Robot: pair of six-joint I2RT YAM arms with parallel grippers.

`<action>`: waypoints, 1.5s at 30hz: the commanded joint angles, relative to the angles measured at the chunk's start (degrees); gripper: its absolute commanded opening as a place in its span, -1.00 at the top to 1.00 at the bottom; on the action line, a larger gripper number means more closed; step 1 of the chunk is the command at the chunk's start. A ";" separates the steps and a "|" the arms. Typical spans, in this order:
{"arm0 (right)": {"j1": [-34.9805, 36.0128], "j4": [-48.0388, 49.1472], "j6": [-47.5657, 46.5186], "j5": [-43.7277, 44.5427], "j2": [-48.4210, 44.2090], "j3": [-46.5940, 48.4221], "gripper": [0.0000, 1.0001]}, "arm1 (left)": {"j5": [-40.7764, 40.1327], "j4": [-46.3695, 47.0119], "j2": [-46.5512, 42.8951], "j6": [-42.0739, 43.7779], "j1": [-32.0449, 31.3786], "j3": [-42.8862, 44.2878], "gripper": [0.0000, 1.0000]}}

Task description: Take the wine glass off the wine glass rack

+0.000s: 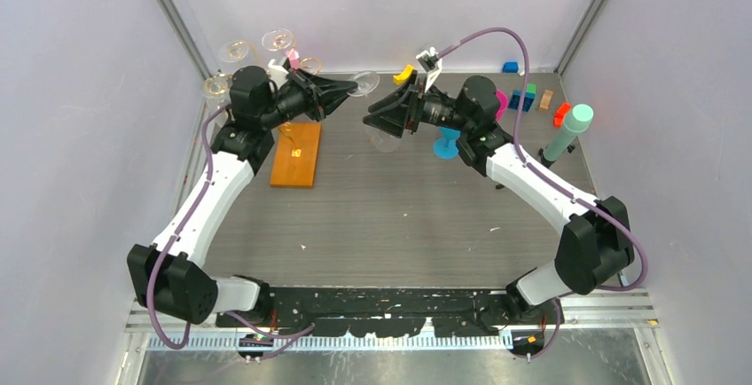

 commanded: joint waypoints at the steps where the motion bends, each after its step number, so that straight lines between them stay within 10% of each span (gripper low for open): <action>1: 0.01 1.67 -3.23 3.82 -0.80 2.83 -0.13 | 1.59 4.87 -0.38 -1.51 -0.32 -0.40 1.00; 13: 0.01 -7.17 -13.02 16.13 -6.43 1.70 -0.25 | 1.91 4.45 0.83 -0.92 -0.14 1.21 1.00; 25: 0.84 -5.48 -11.83 10.24 -0.49 6.99 -0.18 | 4.00 8.93 2.52 -5.90 -0.15 3.08 1.00; 35: 1.68 -4.53 -10.10 10.40 1.17 7.30 0.36 | 4.75 9.99 3.32 -5.84 -0.17 6.45 1.00; 38: 1.68 -3.21 -8.76 12.89 1.73 7.94 0.84 | 4.57 11.67 3.00 -5.84 -0.15 6.29 1.00; 45: 1.68 7.21 0.46 25.25 3.13 8.62 0.99 | 0.14 13.14 0.03 -0.72 0.20 4.93 -0.07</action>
